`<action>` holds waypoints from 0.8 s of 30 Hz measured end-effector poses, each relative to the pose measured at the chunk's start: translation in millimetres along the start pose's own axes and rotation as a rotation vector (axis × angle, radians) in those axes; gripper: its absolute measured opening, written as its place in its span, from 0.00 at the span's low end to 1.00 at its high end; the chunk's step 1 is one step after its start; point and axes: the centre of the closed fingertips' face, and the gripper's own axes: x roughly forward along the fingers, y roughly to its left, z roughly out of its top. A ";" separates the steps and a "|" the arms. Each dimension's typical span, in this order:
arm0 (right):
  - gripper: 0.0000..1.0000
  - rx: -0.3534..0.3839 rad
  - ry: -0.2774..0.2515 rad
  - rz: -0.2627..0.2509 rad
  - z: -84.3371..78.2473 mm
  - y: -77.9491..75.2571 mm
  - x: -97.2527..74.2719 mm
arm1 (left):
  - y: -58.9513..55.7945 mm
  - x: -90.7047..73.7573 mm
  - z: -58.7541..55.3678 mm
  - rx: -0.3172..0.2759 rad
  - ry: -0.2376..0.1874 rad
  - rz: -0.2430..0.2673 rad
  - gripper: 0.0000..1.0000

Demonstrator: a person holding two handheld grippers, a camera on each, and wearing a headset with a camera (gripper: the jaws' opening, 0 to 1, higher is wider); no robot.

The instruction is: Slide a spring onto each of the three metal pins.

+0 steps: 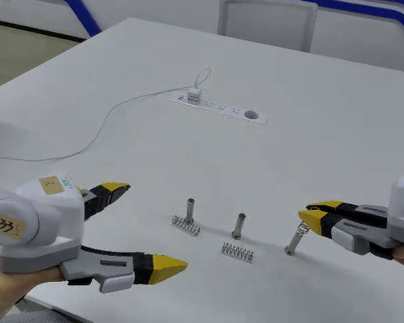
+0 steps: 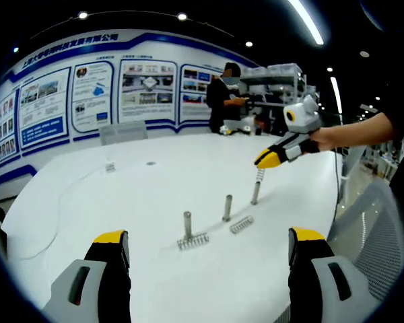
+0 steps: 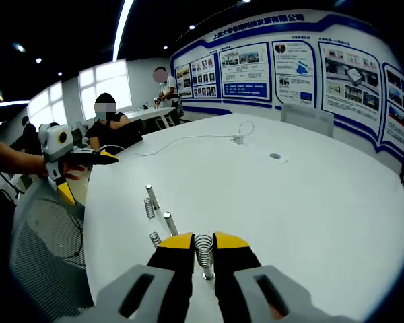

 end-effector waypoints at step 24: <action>0.12 -0.004 0.071 -0.019 -30.9 1.5 19.0 | 2.5 -3.2 3.1 -0.036 -0.015 0.021 1.00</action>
